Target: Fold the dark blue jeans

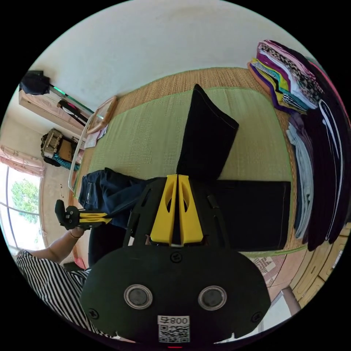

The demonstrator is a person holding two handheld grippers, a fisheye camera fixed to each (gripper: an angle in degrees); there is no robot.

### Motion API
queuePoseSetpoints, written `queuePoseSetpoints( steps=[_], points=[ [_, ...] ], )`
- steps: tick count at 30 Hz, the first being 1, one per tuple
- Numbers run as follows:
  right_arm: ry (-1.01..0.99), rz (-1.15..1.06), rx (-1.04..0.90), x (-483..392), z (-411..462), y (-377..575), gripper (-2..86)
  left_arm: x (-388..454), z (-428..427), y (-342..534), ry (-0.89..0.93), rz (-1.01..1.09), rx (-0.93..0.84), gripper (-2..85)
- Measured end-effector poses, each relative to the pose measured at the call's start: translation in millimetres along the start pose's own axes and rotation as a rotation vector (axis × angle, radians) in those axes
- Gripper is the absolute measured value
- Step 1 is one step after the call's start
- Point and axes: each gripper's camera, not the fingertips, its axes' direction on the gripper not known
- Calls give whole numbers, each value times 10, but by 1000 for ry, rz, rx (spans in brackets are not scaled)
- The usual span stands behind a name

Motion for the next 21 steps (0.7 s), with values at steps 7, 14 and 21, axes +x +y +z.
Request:
queuePoseSetpoints(
  steps=[7,14,21],
  points=[
    [-68,123,56,565,-369,1094,2,195,174,-190,-35,69,-123,14],
    [-96,190,92,948,-510,1768,3,216,235,-363,-50,71,-188,16],
    [-84,232,74,1236,-470,2248,2,60,243,-474,-5,6,-209,24]
  ],
)
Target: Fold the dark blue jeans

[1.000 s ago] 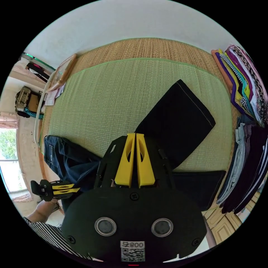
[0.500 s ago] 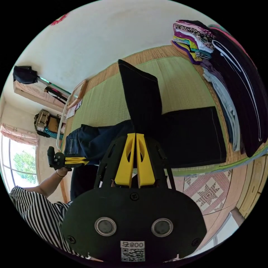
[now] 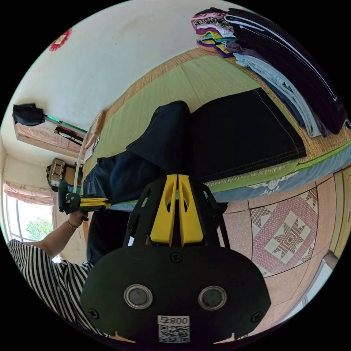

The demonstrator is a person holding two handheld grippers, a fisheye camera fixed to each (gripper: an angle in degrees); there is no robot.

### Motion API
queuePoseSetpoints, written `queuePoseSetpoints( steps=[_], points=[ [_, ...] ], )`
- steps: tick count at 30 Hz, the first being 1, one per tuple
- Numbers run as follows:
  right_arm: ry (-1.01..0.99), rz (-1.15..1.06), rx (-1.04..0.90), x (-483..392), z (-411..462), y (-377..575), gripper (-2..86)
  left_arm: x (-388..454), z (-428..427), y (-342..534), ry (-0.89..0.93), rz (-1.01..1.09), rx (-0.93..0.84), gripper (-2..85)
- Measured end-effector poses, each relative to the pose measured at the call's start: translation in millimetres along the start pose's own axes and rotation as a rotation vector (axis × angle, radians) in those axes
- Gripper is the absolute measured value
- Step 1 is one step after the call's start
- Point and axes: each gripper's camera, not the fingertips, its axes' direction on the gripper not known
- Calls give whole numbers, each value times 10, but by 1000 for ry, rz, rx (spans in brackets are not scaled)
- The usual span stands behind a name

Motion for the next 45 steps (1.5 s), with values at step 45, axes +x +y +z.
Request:
queuePoseSetpoints(
  steps=[45],
  points=[
    [-27,-198,287,-595,-820,1316,65,-985,-960,-2077,665,-248,421,3]
  ],
)
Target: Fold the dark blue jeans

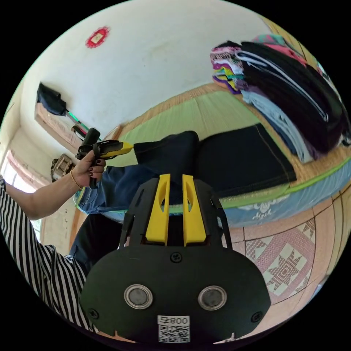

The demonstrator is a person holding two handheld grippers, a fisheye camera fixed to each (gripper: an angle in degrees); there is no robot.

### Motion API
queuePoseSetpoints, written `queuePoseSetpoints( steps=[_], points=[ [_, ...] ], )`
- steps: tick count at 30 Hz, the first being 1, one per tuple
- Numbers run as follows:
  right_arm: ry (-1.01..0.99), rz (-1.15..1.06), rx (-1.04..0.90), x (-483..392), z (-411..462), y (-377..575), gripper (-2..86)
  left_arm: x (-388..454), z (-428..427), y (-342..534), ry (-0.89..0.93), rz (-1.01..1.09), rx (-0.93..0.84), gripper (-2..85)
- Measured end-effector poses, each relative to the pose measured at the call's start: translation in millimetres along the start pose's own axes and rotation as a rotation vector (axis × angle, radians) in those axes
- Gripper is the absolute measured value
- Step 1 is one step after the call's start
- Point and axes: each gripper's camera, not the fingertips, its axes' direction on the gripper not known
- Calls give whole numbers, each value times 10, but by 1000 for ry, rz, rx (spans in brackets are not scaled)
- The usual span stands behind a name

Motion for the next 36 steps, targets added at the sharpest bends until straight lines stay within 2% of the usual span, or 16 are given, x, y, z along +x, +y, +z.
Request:
queuePoseSetpoints(
  steps=[6,10,15,19,22,27,32,36],
  points=[
    [-35,-185,51,-673,54,-262,104,318,175,-340,8,82,-30,2],
    [-76,-270,-53,-1077,483,-344,115,375,171,-504,-83,61,-11,5],
    [-1,-480,-162,-1649,890,-267,116,221,100,-598,-185,-40,-3,15],
    [151,-681,-237,-2078,1185,-81,109,125,128,-689,-190,-105,3,23],
    [289,-744,-252,-2223,1320,38,85,124,209,-800,-195,-114,-18,29],
    [268,-715,-206,-2277,1092,90,33,148,310,-1058,-173,-119,-13,47],
    [181,-511,-55,-1950,403,-10,9,157,451,-1484,-93,-136,15,80],
    [144,-430,12,-1702,13,11,5,95,670,-1800,-8,-204,3,100]
  ],
)
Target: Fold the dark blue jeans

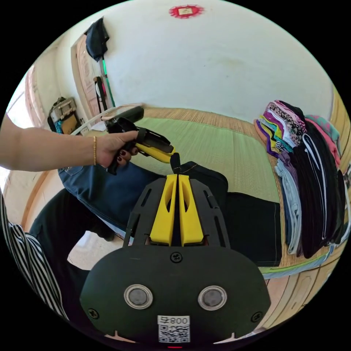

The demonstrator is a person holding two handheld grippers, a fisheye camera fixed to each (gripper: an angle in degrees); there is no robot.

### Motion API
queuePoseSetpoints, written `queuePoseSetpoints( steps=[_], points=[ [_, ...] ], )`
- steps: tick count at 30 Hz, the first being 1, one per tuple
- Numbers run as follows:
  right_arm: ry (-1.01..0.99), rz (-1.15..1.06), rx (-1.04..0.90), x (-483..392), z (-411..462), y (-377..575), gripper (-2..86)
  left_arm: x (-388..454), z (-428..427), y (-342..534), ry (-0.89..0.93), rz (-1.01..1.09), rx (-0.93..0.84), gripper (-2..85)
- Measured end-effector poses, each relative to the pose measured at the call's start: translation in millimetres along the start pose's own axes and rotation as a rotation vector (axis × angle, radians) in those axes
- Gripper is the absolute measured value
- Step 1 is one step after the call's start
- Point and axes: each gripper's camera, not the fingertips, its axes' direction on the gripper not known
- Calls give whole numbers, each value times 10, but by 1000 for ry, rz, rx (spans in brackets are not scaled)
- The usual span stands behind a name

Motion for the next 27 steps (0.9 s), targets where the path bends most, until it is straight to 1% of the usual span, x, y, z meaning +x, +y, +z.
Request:
queuePoseSetpoints(
  steps=[4,6,7,10,14,16,20,27],
  points=[
    [6,32,14,202,-207,144,4,18,310,-294,94,-81,-12,97],
    [-6,48,18,301,-280,210,4,78,403,-382,91,-102,-4,75],
    [-8,60,26,372,-340,259,4,156,453,-435,69,-90,-2,52],
    [1,100,51,591,-550,386,3,409,565,-567,58,-36,-13,40],
    [12,208,143,1060,-1042,656,3,864,704,-770,168,50,19,33],
    [12,269,178,1310,-1259,809,3,1118,835,-880,195,103,5,32],
    [-5,450,256,1939,-1664,1252,4,1731,1297,-1143,154,217,-60,30],
    [-110,743,345,2913,-1926,2067,2,2338,2111,-1470,43,260,-154,28]
  ],
)
